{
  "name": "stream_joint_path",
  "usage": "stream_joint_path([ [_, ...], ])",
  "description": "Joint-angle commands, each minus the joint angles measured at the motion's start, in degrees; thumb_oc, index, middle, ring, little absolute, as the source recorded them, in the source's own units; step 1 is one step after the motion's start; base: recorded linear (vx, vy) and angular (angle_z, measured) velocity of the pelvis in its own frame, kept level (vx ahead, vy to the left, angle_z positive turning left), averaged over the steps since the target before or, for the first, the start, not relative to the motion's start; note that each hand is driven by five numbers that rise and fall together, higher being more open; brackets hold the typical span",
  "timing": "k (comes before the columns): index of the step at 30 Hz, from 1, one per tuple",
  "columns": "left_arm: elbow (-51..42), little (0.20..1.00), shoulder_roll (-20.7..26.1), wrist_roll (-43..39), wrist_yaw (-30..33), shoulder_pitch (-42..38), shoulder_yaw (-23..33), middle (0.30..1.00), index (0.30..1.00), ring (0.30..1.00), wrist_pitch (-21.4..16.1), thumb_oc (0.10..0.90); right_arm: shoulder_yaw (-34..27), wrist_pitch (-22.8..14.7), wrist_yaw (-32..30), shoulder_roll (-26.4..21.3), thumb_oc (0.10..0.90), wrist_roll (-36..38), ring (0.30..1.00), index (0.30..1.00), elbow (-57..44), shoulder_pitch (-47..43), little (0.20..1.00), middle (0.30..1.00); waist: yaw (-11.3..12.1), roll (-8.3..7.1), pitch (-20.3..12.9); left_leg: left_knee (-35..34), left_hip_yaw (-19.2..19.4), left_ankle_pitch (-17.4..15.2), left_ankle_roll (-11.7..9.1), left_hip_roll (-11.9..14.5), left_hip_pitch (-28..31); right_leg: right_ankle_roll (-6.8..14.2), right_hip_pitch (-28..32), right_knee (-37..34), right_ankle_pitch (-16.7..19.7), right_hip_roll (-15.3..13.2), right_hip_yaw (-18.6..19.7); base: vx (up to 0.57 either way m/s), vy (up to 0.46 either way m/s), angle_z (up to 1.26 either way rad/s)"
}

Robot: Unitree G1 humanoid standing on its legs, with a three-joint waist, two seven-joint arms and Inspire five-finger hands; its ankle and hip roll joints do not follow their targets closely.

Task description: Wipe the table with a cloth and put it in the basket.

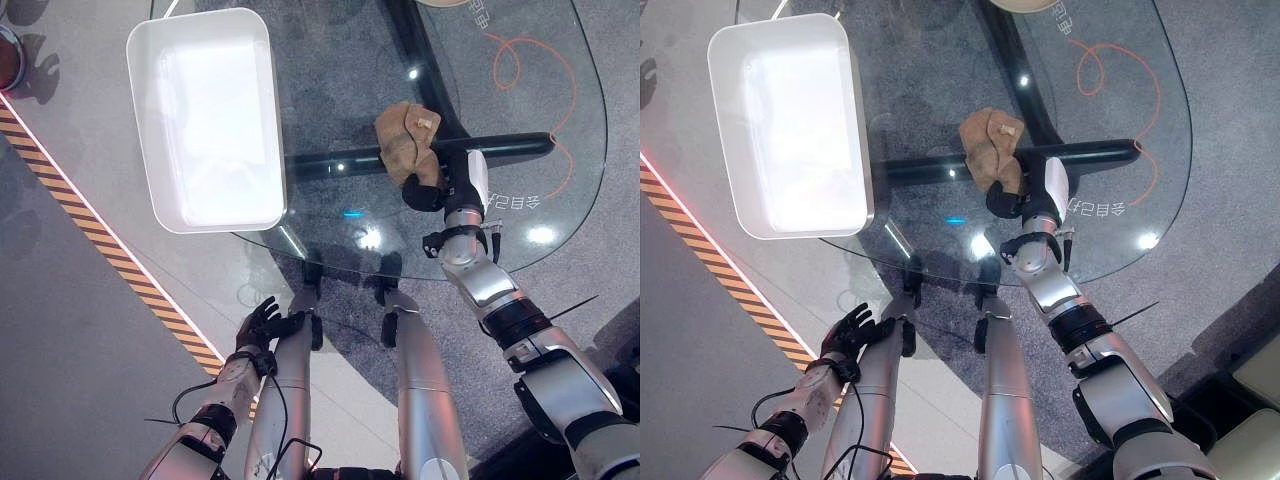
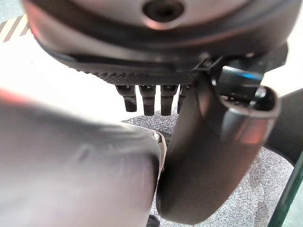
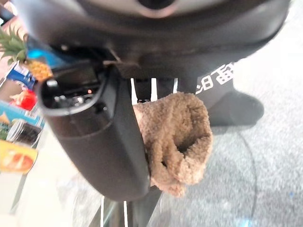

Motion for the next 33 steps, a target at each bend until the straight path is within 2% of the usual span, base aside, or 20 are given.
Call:
stream_joint_path([
  [1,-0.5,0.900,-3.3,1.7,0.0,9.3,-3.4,0.900,0.900,0.900,1.4,0.800,9.5,-3.9,10.2,7.7,0.100,-2.4,0.300,0.300,-8.4,0.4,0.200,0.300,2.5,1.27,-0.5,4.8,3.3,-3.5,5.1,-5.6,-1.1,0.6,-1.9,-3.1,6.6,0.9,-1.1,0.00,0.000,0.00],
  [2,-0.6,0.900,-3.1,1.7,0.0,9.3,-3.4,0.900,0.900,0.900,1.6,0.800,9.7,-4.0,10.9,7.4,0.100,-2.5,0.300,0.300,-8.4,0.5,0.200,0.300,2.6,1.23,-0.5,4.8,3.3,-3.5,5.1,-5.6,-1.2,0.6,-1.9,-3.0,6.6,0.8,-1.1,0.07,-0.017,0.03],
  [3,-0.5,0.900,-3.0,1.8,-0.1,10.1,-3.6,0.900,0.900,0.900,1.6,0.800,10.1,-4.5,11.7,7.3,0.100,-2.4,0.300,0.300,-8.3,1.5,0.200,0.300,2.8,1.39,-0.5,5.6,3.0,-5.5,4.8,-5.4,0.3,1.0,-0.6,-2.1,4.8,0.9,-0.9,0.07,-0.017,0.06],
  [8,-0.4,0.900,-2.5,1.9,-0.5,10.5,-3.6,0.900,0.900,0.900,1.4,0.800,10.9,-5.7,13.9,6.6,0.100,-3.8,0.300,0.300,-9.1,2.4,0.200,0.300,2.8,1.16,-0.5,5.9,2.9,-5.7,4.7,-5.3,0.2,1.1,-0.7,-1.8,4.7,0.8,-1.1,0.02,-0.015,0.12],
  [19,-1.3,0.900,-1.6,1.6,-0.2,10.9,-3.6,0.900,0.900,0.900,1.9,0.800,11.1,-5.6,15.0,4.8,0.100,-3.1,0.300,0.300,-10.9,4.0,0.200,0.300,2.6,0.87,-0.5,5.8,2.7,-5.7,4.7,-5.1,0.0,1.4,-0.8,-1.9,4.8,0.7,-1.3,0.01,-0.013,0.05],
  [23,-1.5,0.900,-1.5,1.4,-0.2,11.1,-3.6,0.900,0.900,0.900,2.0,0.800,10.3,-5.8,12.9,4.6,0.100,-2.3,0.300,0.300,-10.5,4.6,0.200,0.300,2.5,0.90,-0.5,5.8,2.9,-5.7,4.7,-4.9,0.1,1.3,-0.8,-1.8,4.8,0.6,-1.4,0.00,0.000,0.00],
  [29,-1.2,0.900,-1.8,0.7,0.0,11.0,-3.9,0.900,0.900,0.900,1.8,0.800,5.7,-6.9,2.7,3.6,0.100,-0.7,0.300,0.300,-7.8,4.7,0.200,0.300,2.0,1.31,-0.5,5.7,3.2,-5.9,4.8,-4.7,0.3,1.3,-0.9,-1.6,4.8,0.7,-1.1,0.00,0.000,0.00],
  [33,-1.0,0.900,-2.0,0.5,0.2,11.1,-3.9,0.900,0.900,0.900,1.7,0.800,2.7,-6.8,-1.2,2.3,0.100,-1.2,0.300,0.300,-6.4,3.5,0.200,0.300,1.9,1.42,-0.5,5.6,3.2,-6.0,4.9,-4.6,0.5,1.3,-0.7,-1.7,4.8,0.9,-0.9,0.00,0.000,0.00],
])
